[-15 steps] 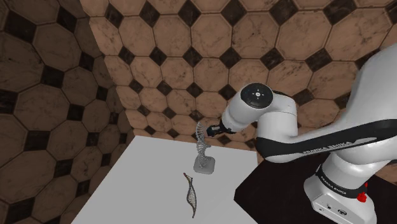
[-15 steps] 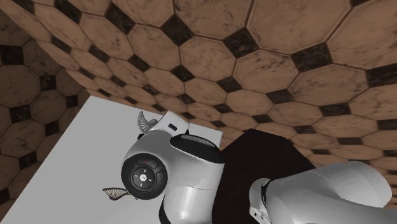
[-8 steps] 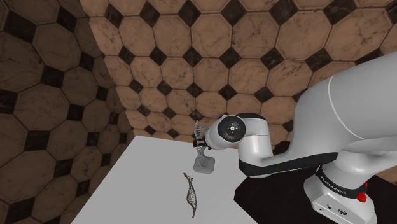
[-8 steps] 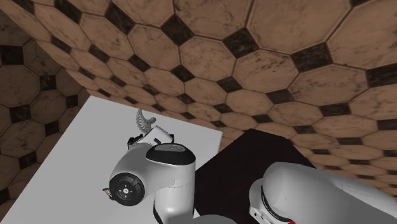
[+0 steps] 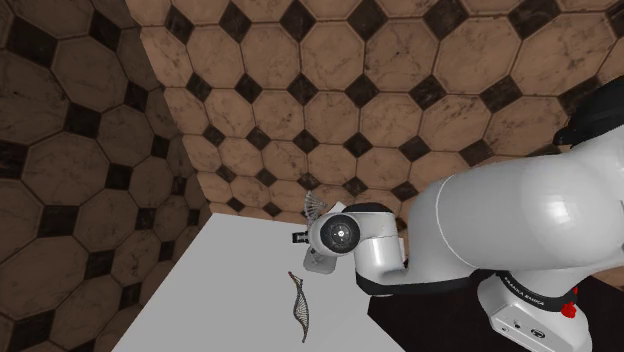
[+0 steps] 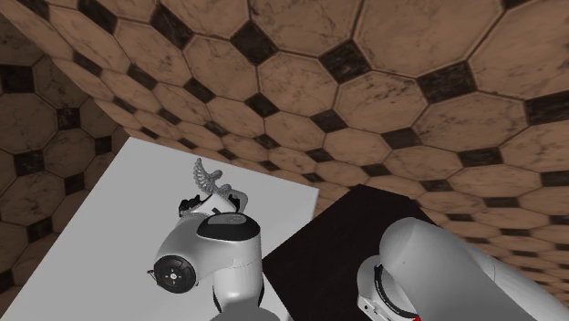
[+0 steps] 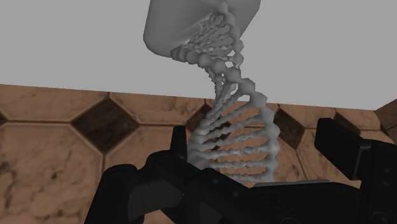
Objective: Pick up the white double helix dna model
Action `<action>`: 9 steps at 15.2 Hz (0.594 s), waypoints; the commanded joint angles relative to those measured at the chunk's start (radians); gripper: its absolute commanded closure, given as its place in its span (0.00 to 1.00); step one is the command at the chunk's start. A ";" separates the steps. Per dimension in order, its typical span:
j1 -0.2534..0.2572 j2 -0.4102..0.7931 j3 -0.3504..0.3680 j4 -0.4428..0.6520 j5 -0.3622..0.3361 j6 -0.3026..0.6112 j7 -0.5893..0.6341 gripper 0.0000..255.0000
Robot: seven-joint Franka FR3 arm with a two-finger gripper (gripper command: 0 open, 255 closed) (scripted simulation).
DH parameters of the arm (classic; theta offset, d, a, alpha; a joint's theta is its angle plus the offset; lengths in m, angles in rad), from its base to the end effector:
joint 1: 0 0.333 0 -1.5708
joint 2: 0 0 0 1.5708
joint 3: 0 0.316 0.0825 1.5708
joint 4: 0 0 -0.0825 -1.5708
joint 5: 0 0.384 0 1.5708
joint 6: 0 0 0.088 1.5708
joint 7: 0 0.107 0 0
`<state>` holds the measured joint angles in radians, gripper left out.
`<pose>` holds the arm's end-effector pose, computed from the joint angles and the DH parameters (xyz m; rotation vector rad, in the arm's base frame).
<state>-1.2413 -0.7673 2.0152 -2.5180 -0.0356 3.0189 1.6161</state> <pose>0.3770 0.2956 0.1820 2.7130 -0.8825 1.0084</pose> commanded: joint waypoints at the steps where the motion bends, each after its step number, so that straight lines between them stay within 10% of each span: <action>1: -0.032 -0.021 0.036 0.012 0.006 0.017 0.010 0.00; 5: -0.065 -0.047 0.076 0.023 0.014 0.040 0.024 0.00; 6: -0.066 -0.048 0.077 0.024 0.014 0.039 0.024 1.00; 9: -0.066 -0.047 0.076 0.025 0.014 0.039 0.023 1.00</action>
<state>-1.3065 -0.8141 2.0906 -2.4932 -0.0215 3.0577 1.6392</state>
